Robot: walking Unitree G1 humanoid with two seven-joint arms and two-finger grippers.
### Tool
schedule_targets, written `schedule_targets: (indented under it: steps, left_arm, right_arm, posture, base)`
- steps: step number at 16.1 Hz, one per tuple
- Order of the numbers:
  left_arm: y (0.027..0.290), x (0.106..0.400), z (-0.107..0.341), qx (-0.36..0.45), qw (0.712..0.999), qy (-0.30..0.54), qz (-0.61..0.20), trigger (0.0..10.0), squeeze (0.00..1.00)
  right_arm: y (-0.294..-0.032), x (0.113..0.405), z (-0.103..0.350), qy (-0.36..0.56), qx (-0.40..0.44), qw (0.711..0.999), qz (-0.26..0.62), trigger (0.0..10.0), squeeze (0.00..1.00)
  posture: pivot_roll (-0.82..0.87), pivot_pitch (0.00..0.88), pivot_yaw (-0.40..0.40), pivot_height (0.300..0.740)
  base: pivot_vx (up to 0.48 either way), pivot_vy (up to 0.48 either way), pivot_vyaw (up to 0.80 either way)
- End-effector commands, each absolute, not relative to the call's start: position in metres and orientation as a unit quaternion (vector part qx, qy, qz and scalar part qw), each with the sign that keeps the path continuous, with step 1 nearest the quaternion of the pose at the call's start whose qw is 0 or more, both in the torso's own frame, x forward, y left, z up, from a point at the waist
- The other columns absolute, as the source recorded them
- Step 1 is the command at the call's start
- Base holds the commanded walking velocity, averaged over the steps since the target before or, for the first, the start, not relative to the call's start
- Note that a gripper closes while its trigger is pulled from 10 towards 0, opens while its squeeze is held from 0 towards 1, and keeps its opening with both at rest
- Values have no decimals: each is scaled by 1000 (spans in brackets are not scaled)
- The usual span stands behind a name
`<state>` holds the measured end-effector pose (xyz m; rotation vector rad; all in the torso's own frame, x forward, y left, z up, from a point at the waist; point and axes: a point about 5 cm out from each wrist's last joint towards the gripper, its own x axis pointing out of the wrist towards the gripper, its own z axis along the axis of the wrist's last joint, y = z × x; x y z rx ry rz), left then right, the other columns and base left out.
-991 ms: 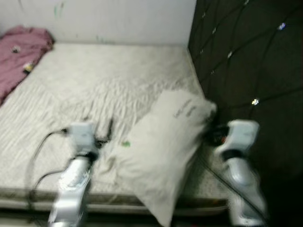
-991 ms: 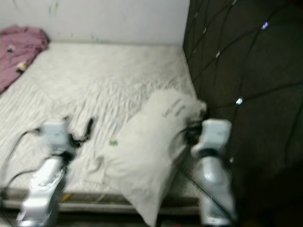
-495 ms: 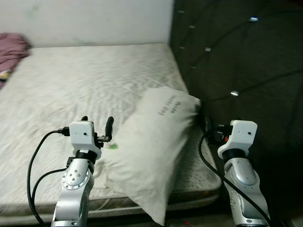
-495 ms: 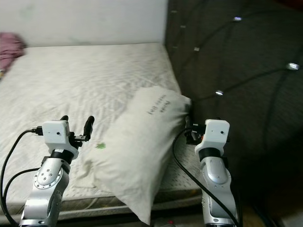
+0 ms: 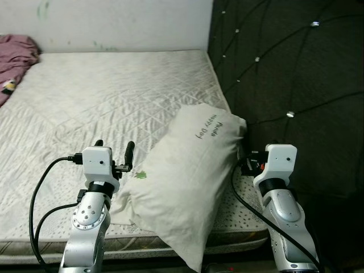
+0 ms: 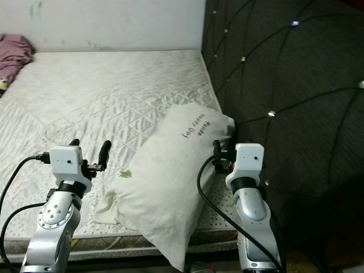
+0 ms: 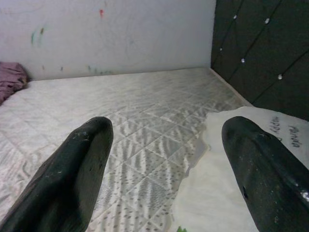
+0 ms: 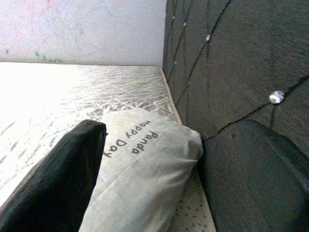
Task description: Clean up the room
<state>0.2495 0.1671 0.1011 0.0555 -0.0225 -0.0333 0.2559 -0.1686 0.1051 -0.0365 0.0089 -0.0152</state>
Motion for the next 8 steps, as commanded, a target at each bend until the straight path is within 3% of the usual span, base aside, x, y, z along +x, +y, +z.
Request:
schedule_targets:
  steps: [1,8]
  left_arm:
    - [169,248,100,32,999,-11,-11,10000,0]
    - [169,251,100,34,999,-14,-13,10000,0]
  right_arm:
    - [-168,256,106,4,-22,1000,-1,10000,0]
    - [-169,258,105,4,-24,1000,-2,10000,0]
  posture:
    - [-90,0,29,740]
    - [-92,0,27,740]
  base:
    - [0,0,0]
    - [0,0,0]
